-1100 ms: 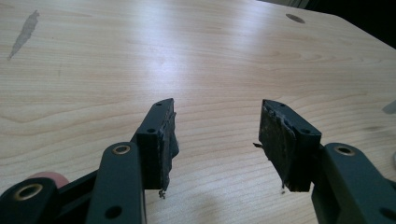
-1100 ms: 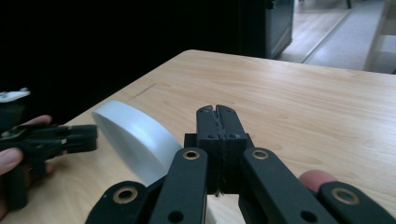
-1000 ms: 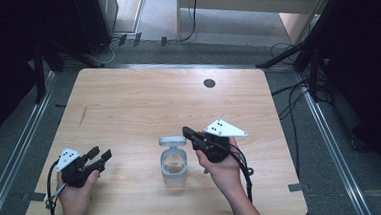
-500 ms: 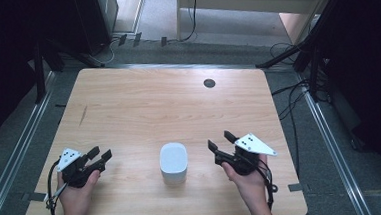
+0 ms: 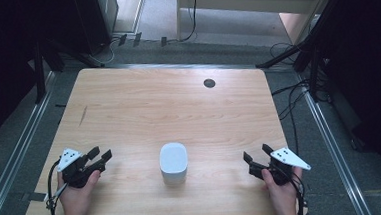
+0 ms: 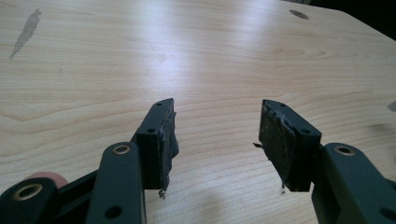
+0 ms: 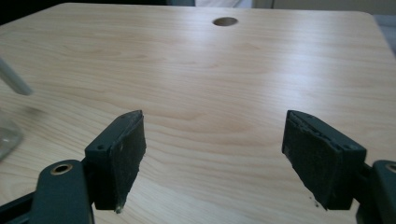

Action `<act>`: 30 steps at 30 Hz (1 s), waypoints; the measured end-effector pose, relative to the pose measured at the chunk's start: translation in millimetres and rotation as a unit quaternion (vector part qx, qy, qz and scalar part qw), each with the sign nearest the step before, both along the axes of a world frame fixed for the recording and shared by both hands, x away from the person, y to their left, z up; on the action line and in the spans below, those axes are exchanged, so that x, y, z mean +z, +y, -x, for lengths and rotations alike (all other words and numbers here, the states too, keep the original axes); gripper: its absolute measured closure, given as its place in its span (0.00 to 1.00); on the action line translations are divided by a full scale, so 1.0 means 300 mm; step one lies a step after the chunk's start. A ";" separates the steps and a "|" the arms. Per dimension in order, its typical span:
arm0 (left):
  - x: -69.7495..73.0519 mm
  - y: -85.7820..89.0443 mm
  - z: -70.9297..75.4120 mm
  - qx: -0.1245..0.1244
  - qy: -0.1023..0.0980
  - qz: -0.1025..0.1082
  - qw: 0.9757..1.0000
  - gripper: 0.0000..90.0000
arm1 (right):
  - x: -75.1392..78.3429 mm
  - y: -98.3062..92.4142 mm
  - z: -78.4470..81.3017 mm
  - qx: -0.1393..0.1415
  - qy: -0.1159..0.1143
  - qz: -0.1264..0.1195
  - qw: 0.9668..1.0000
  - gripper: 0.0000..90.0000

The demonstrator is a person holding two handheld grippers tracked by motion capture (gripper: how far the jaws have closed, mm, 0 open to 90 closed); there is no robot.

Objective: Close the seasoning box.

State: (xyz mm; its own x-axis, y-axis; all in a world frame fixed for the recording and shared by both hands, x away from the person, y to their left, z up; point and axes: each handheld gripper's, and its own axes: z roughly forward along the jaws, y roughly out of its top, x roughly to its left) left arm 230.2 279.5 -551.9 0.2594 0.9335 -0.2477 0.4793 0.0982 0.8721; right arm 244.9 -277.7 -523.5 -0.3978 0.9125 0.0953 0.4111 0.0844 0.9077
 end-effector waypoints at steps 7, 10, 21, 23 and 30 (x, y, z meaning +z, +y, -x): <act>0.000 0.000 -0.001 0.001 0.003 -0.003 1.000 0.53 | -0.048 -0.108 0.019 -0.028 0.010 -0.005 1.000 0.26; 0.001 0.001 -0.002 0.000 0.005 -0.002 1.000 0.53 | -0.066 -0.135 0.022 -0.038 0.009 -0.006 0.999 0.27; 0.000 -0.002 -0.006 -0.001 0.007 -0.001 1.000 0.53 | -0.074 -0.151 0.028 -0.048 0.006 -0.018 0.999 0.29; 0.000 -0.003 -0.008 -0.002 0.008 -0.002 1.000 0.53 | -0.074 -0.149 0.026 -0.049 0.010 -0.016 0.999 0.29; 0.000 -0.005 -0.009 -0.004 0.011 -0.005 1.000 0.53 | -0.074 -0.159 0.021 -0.059 0.017 -0.030 0.998 0.29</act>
